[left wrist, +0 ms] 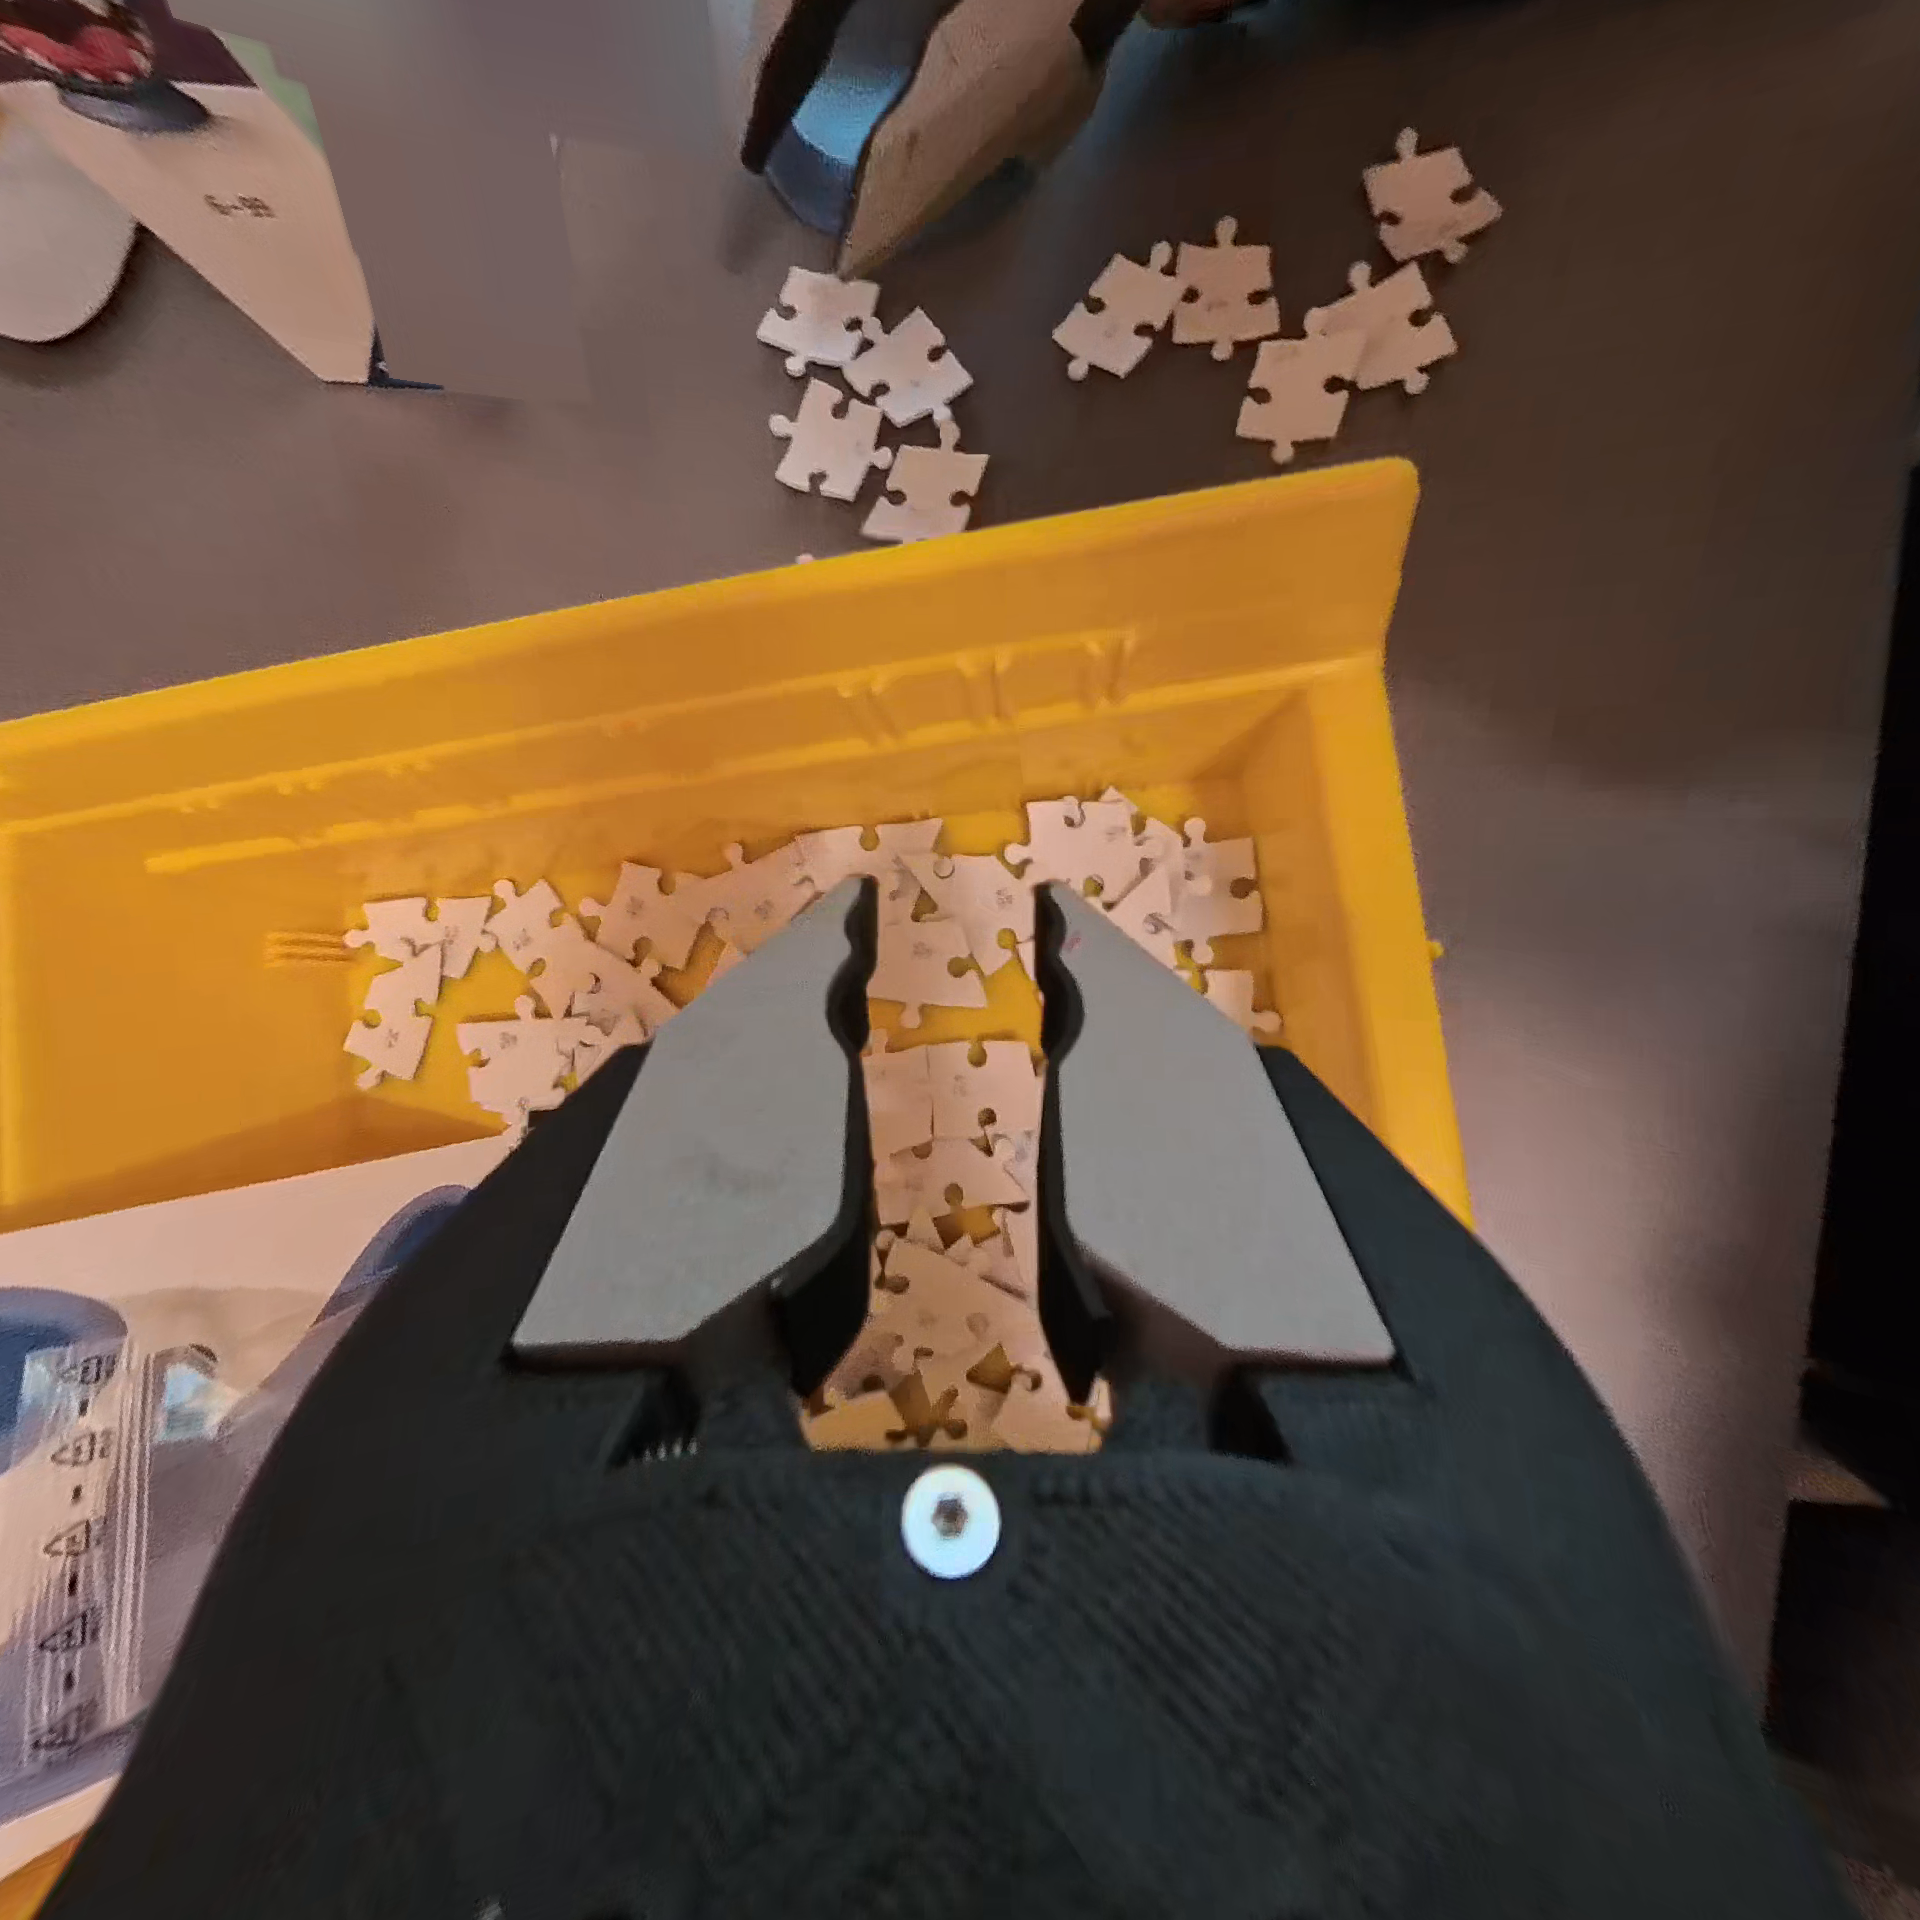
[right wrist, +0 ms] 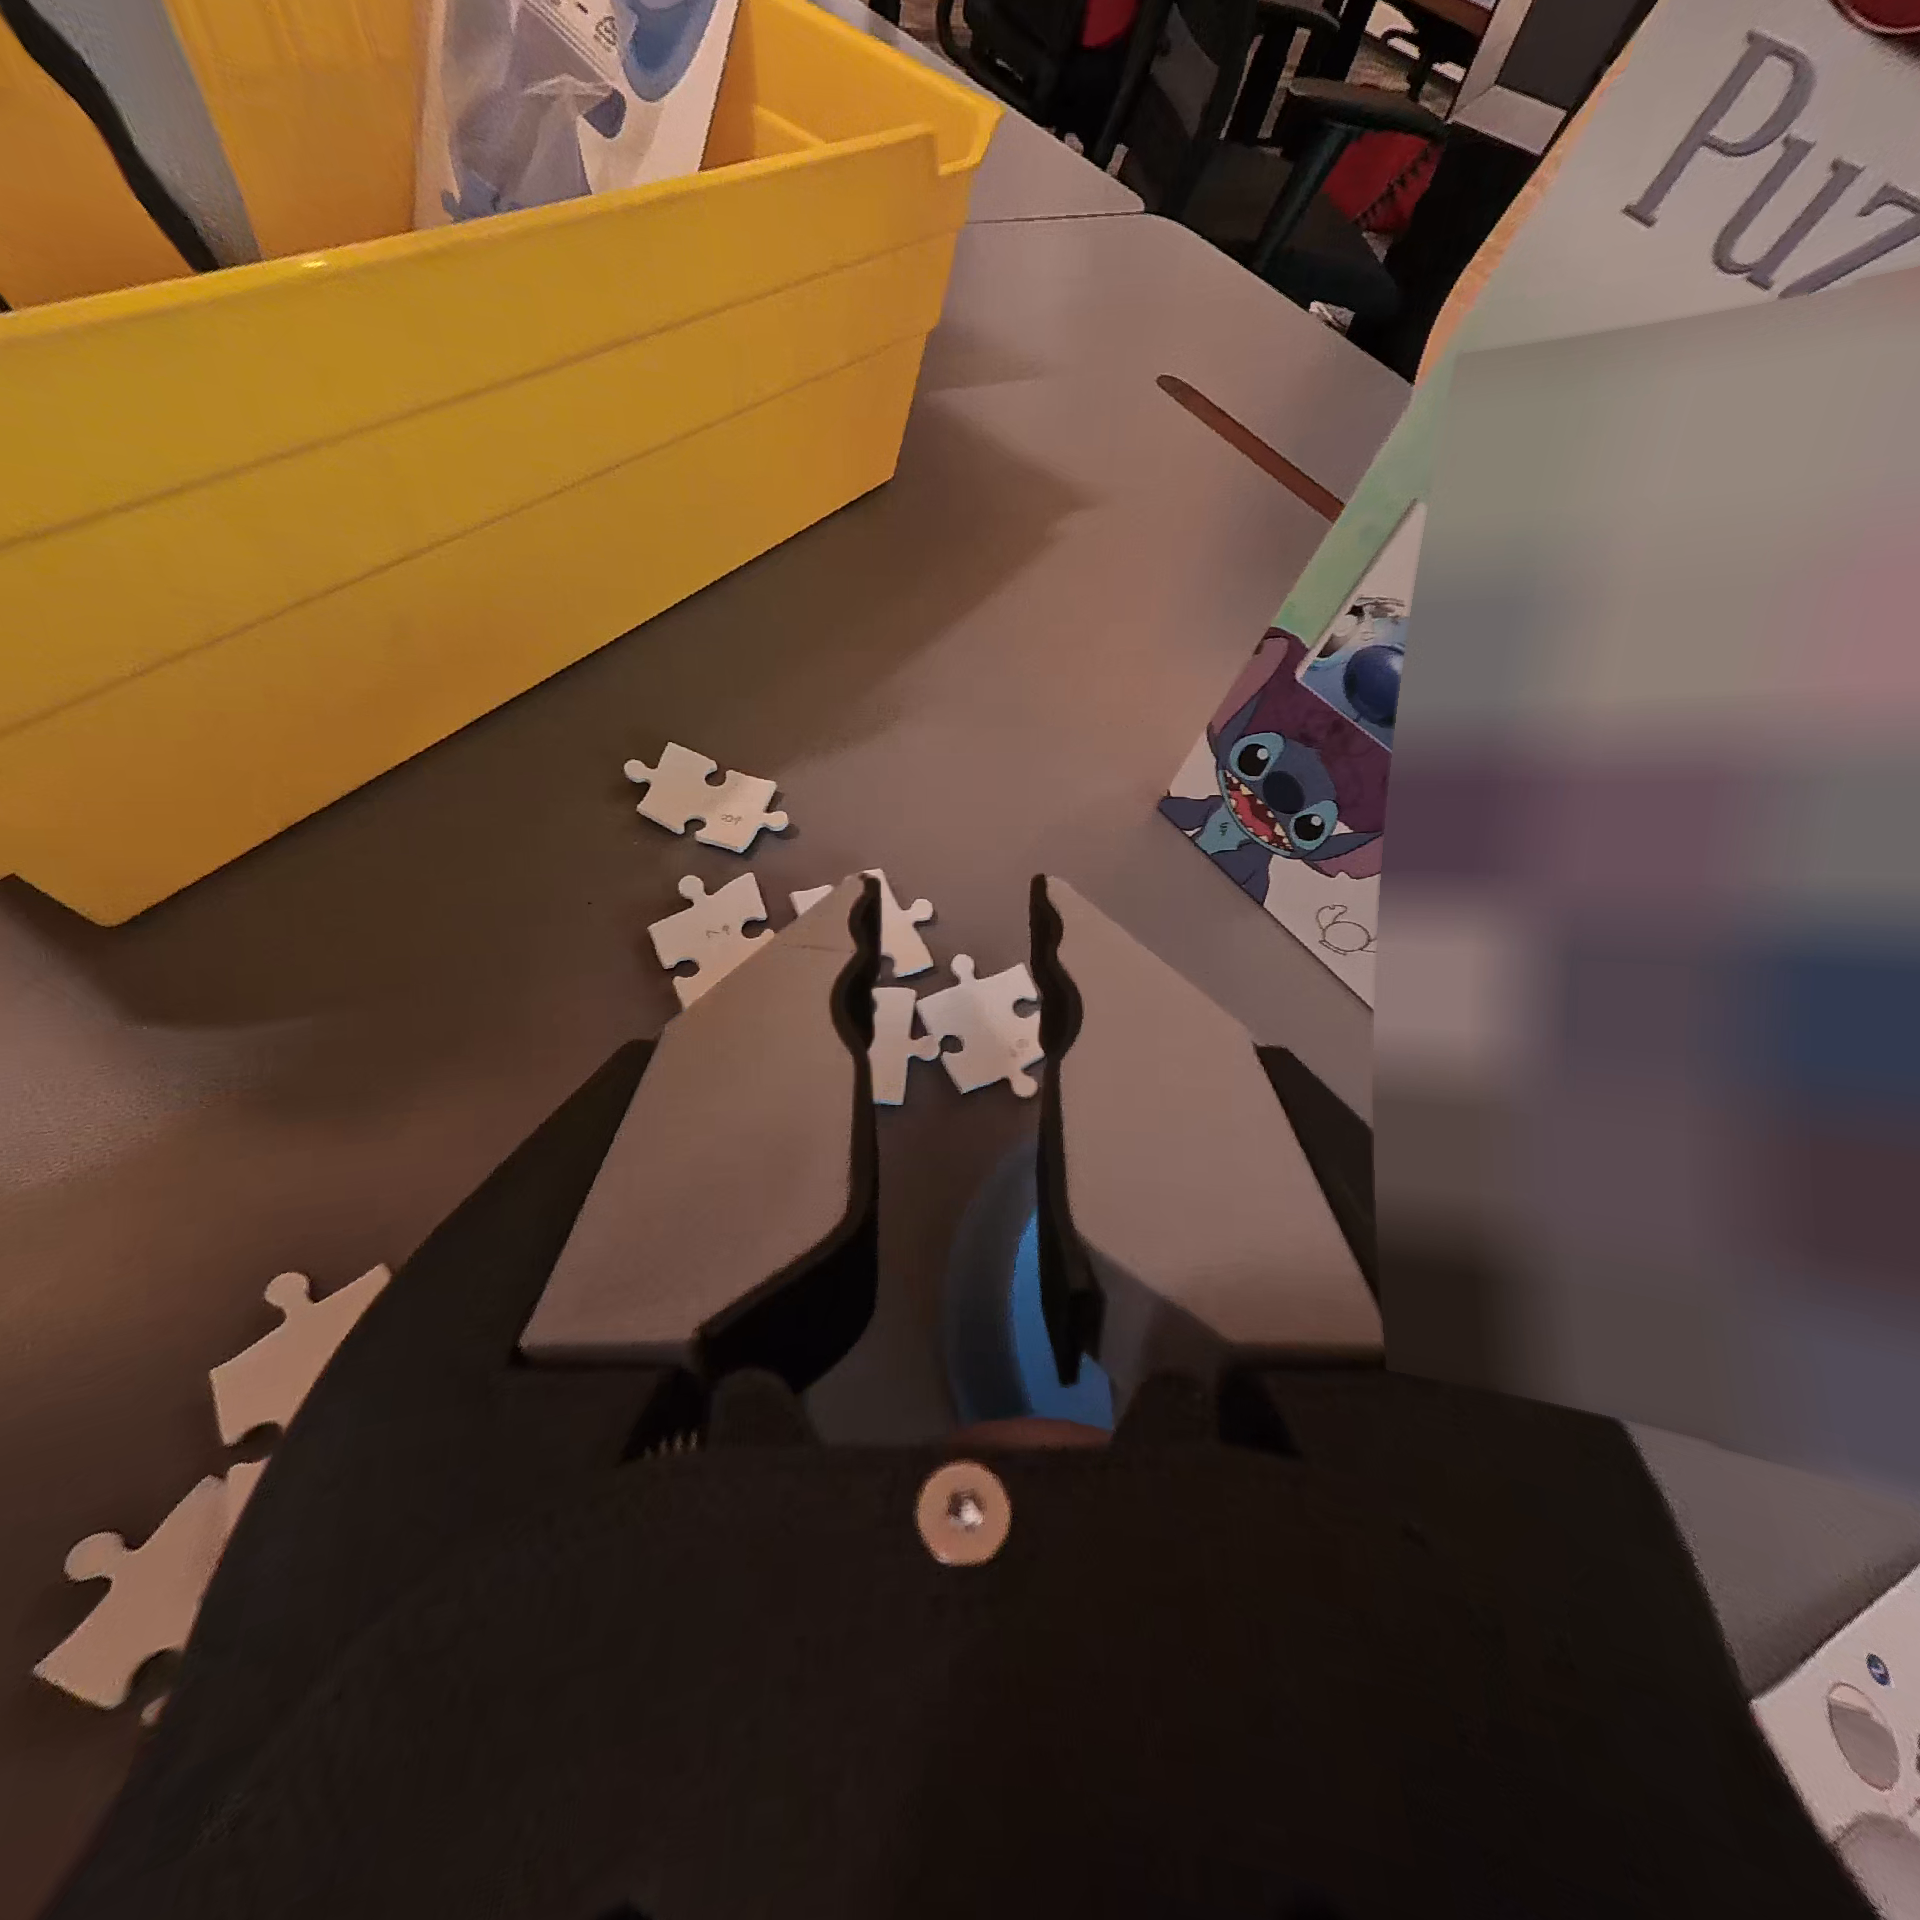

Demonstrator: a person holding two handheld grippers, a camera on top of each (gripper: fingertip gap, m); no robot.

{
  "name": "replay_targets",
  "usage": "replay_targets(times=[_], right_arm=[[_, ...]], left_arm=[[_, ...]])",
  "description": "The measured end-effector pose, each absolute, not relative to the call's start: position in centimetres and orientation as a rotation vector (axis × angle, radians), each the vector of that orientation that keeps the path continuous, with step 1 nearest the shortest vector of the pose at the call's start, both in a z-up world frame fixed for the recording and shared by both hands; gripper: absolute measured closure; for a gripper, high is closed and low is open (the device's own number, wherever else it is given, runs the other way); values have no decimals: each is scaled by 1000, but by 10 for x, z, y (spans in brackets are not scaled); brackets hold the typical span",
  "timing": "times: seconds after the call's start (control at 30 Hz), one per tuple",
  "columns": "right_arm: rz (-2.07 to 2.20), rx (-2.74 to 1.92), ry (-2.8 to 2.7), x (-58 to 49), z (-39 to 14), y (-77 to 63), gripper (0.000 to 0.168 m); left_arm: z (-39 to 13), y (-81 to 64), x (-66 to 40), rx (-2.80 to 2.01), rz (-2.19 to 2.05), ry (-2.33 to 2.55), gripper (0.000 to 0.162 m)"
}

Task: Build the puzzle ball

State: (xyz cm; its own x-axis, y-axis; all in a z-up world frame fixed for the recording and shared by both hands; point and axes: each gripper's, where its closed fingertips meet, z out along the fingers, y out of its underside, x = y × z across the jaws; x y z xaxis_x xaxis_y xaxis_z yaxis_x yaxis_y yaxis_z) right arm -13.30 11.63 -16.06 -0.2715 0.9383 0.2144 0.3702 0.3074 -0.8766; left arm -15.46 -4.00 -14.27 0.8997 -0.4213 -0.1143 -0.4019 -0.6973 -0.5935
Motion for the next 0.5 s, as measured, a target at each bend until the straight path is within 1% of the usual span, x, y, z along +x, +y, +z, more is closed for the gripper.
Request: replay_targets(times=[0.13, 0.3, 0.4, 0.43, 0.5], right_arm=[[926, -1154, -1807, -131, -159, 113, 143], [924, -1154, -1789, -130, -155, 115, 143], [930, -1171, -1778, -131, -156, 118, 143], [934, -1180, -1780, -132, -158, 119, 143], [943, -1197, -1792, -132, -162, 119, 143]], left_arm=[[-157, -42, -138, -2554, -99, 742, 129], [-195, -49, -133, -2732, -104, 868, 129], [-204, -51, -131, -2783, -165, 859, 130], [-204, -50, -135, -2794, -148, 830, 126], [-205, -47, -150, -2815, -68, 764, 123]])
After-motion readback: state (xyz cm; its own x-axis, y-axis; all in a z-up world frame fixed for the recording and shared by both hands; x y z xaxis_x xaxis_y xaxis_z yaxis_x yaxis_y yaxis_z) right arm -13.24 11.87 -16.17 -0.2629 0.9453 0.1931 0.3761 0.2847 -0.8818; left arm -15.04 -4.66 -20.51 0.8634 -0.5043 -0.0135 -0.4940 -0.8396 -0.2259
